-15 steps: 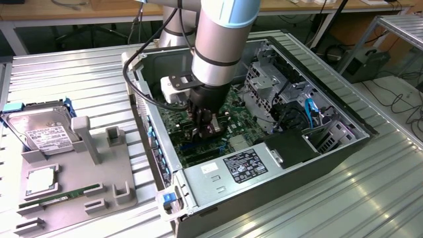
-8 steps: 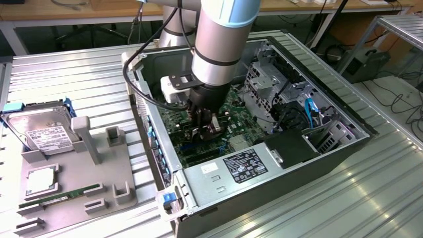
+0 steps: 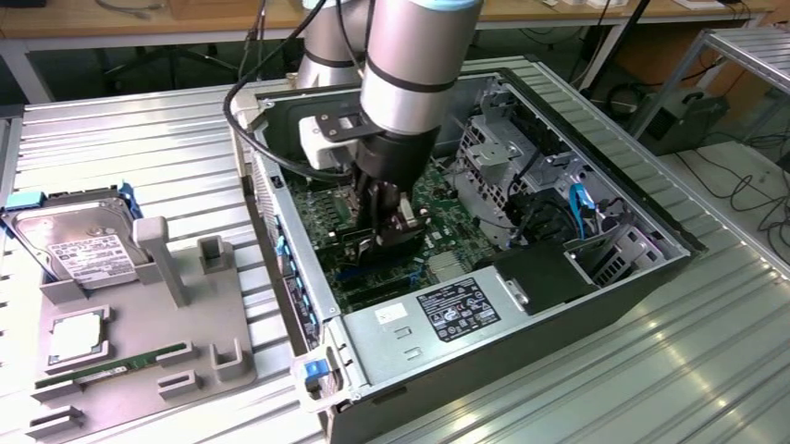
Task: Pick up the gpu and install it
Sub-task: 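Insert the gpu into the slot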
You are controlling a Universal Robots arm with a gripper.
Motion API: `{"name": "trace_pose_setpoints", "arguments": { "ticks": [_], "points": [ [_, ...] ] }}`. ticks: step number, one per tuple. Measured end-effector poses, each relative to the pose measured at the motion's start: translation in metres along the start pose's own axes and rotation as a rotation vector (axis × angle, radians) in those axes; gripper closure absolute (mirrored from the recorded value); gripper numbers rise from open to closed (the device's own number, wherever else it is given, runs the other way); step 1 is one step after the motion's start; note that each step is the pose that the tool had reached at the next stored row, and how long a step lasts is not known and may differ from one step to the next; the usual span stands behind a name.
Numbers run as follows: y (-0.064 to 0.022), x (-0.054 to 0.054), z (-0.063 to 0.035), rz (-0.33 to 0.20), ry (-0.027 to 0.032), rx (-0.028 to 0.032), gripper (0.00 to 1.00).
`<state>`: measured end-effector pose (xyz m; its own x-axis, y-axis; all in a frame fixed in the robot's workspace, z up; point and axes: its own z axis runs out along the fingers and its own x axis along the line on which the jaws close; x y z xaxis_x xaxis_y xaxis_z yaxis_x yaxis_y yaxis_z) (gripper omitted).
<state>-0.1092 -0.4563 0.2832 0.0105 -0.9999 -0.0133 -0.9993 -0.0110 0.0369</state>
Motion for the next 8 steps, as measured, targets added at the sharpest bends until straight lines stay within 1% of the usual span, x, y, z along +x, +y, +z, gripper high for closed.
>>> {"name": "trace_pose_setpoints", "arguments": {
  "ticks": [1, 3, 4, 5, 6, 8],
  "points": [
    [0.0002, 0.000, -0.0040, 0.000, -0.0001, 0.0000, 0.55],
    [-0.0002, -0.001, -0.0049, 0.000, 0.0006, 0.0000, 0.55],
    [-0.0020, -0.001, -0.0050, 0.000, 0.0011, -0.0020, 0.56],
    [-0.0073, -0.001, -0.0053, 0.000, 0.0012, -0.0091, 0.63],
    [-0.0150, -0.001, -0.0056, 0.000, 0.0011, -0.0182, 0.69],
    [-0.0244, -0.001, -0.0059, 0.001, 0.0009, -0.0299, 0.81]
  ]
}}
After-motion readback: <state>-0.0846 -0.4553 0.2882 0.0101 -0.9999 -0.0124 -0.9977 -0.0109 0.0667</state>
